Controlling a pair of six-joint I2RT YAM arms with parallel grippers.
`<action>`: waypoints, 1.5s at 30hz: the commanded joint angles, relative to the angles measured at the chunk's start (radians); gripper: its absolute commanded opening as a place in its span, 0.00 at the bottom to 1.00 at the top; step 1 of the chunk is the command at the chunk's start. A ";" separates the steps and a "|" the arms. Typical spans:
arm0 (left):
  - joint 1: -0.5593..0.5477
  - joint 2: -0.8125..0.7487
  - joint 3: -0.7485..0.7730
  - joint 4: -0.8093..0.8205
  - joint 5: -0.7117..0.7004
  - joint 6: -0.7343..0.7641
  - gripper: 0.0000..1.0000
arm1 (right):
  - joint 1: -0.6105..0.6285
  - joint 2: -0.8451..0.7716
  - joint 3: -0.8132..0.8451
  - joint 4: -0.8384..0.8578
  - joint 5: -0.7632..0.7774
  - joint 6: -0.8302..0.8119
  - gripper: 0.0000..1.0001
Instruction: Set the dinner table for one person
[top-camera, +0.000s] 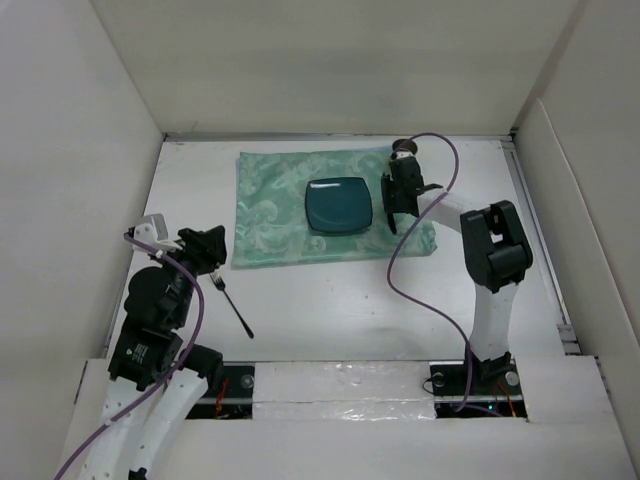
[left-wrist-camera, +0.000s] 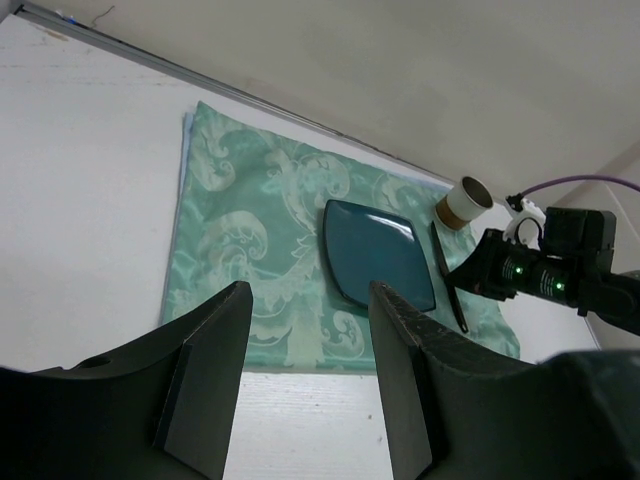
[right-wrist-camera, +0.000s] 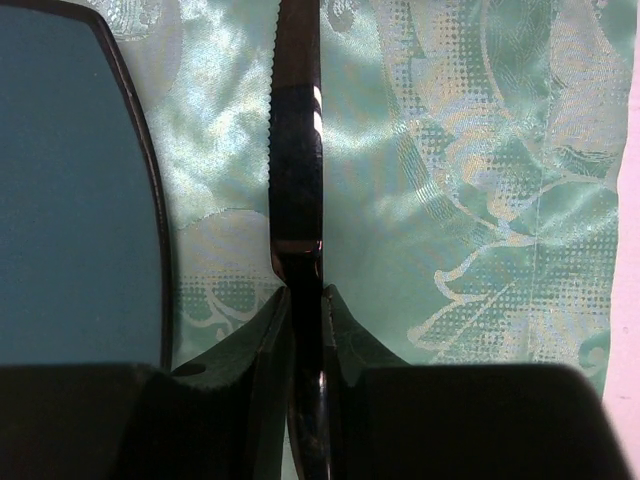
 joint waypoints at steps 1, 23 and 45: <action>0.005 0.014 -0.005 0.044 0.006 0.012 0.47 | -0.002 -0.009 0.043 0.019 -0.007 0.013 0.22; 0.005 0.362 0.087 -0.156 -0.107 -0.074 0.00 | 0.319 -0.758 -0.563 0.319 -0.092 0.019 0.00; 0.133 0.686 -0.019 -0.497 0.045 -0.504 0.50 | 0.304 -1.276 -0.783 0.213 -0.130 0.003 0.11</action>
